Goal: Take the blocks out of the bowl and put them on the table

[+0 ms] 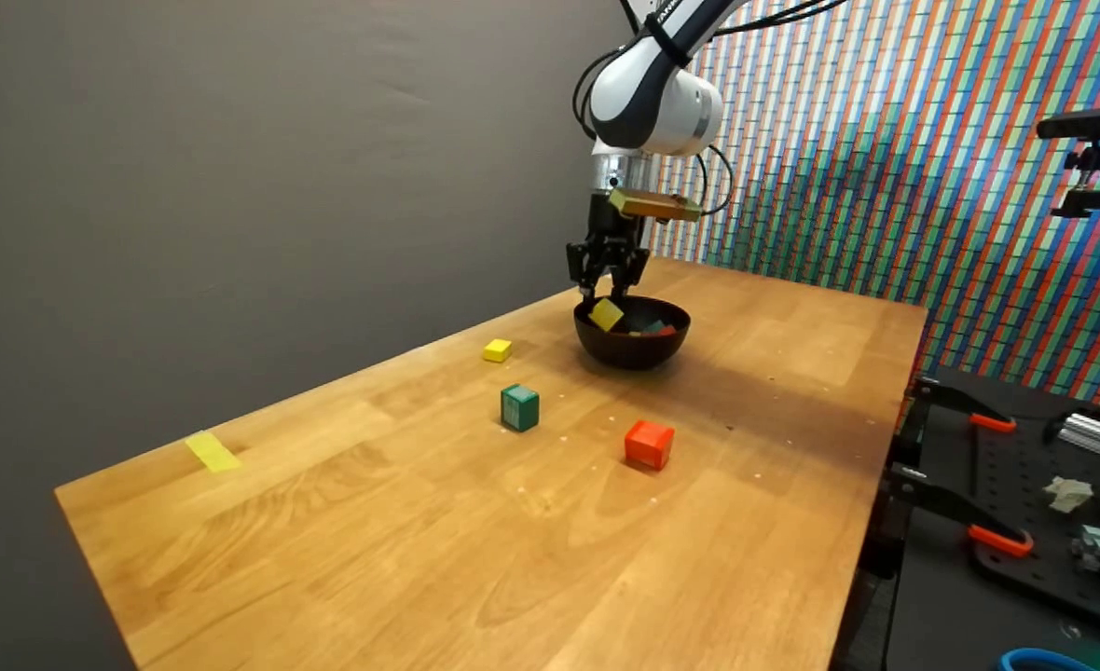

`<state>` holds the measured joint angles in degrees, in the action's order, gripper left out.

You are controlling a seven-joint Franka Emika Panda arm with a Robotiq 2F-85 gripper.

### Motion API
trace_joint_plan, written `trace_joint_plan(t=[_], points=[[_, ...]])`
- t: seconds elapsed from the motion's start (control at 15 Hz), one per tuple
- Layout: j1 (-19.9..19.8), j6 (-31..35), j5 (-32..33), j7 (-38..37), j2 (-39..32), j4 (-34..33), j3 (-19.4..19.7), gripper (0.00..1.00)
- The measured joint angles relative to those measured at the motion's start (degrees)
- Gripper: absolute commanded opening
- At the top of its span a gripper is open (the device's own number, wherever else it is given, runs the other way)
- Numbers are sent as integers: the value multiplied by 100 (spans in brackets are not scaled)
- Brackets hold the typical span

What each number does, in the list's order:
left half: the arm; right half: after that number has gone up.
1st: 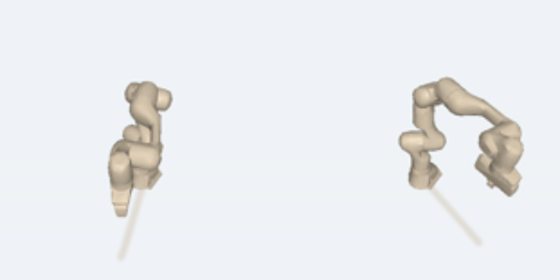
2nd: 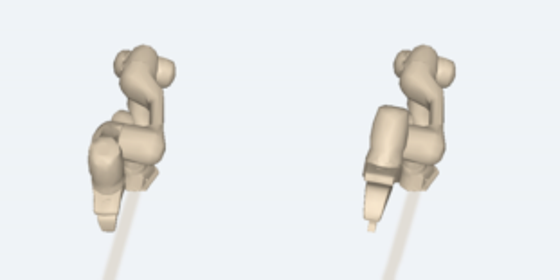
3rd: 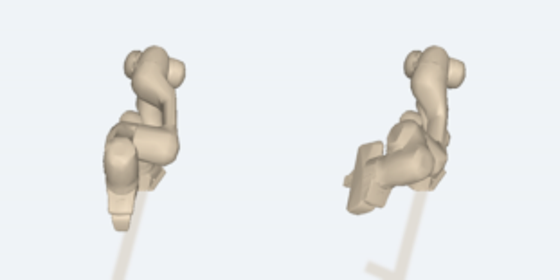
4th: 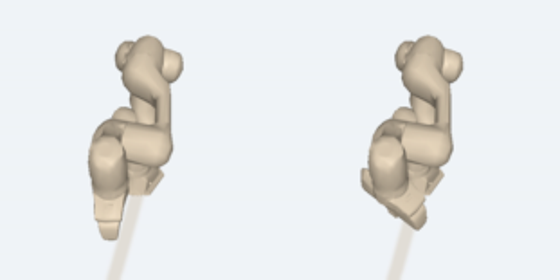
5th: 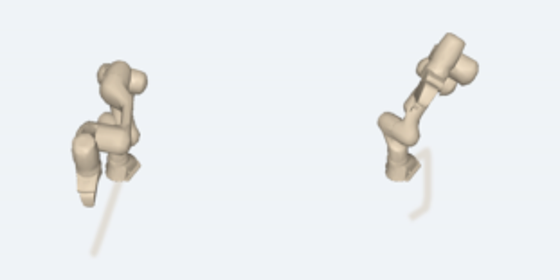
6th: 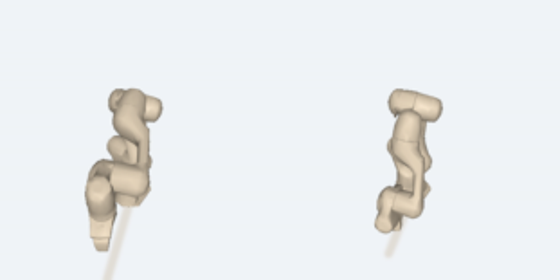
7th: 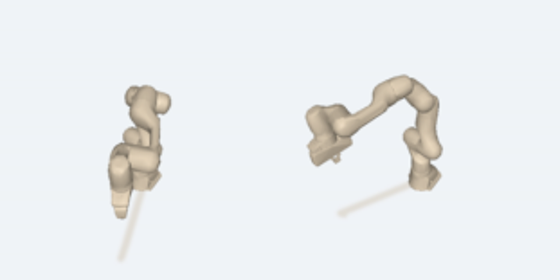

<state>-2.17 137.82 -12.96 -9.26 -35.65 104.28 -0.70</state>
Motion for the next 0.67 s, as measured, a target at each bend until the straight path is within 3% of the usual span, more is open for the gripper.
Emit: trace_joint_plan(t=[0.27,0.47,0.67], points=[[-364,625,-429,274,960,612,6,26],[-416,778,-168,-73,1373,891,590,26],[-401,789,401,-638,1338,1082,1029,26]])
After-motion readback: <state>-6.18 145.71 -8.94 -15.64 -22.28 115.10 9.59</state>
